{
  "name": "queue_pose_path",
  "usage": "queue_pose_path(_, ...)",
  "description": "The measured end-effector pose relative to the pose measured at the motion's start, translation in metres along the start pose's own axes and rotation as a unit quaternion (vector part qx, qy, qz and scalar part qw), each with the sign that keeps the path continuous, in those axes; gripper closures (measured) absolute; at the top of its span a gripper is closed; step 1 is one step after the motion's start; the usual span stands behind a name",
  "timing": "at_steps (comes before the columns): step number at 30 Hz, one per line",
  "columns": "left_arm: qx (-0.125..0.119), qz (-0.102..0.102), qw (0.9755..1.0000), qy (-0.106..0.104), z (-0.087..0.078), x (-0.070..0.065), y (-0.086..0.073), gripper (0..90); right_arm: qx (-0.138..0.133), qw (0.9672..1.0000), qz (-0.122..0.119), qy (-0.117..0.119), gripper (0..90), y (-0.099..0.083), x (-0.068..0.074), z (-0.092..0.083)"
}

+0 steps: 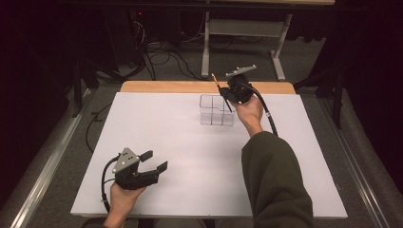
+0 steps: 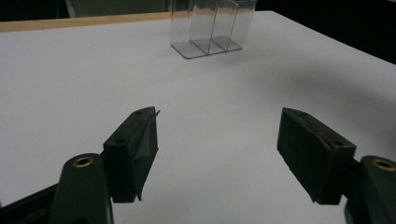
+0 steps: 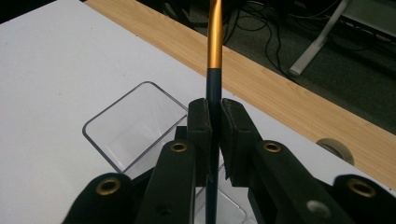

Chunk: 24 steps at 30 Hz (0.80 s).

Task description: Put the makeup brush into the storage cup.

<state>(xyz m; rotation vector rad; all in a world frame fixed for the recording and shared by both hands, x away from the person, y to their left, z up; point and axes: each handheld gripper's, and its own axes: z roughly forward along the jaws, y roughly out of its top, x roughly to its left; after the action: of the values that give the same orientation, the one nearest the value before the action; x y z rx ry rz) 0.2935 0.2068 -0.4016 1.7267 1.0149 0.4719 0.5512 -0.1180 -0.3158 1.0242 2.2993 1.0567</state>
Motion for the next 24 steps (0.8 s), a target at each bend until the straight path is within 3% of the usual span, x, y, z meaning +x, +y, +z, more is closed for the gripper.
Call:
queue_pose_path(15,0.000,0.001,1.0000,0.001,0.000,-0.001,0.000,29.5,0.018,0.9998,0.005,0.003,83.1,-0.004,0.004,0.002)
queue_pose_path(18,0.000,0.000,1.0000,0.000,0.000,0.000,0.000,29.5,0.031,0.9987,0.029,0.028,67.2,-0.005,0.001,0.002)
queue_pose_path(24,0.004,0.008,1.0000,0.001,0.001,-0.001,0.000,29.5,0.020,0.9991,0.029,0.024,56.5,-0.012,0.003,-0.013)
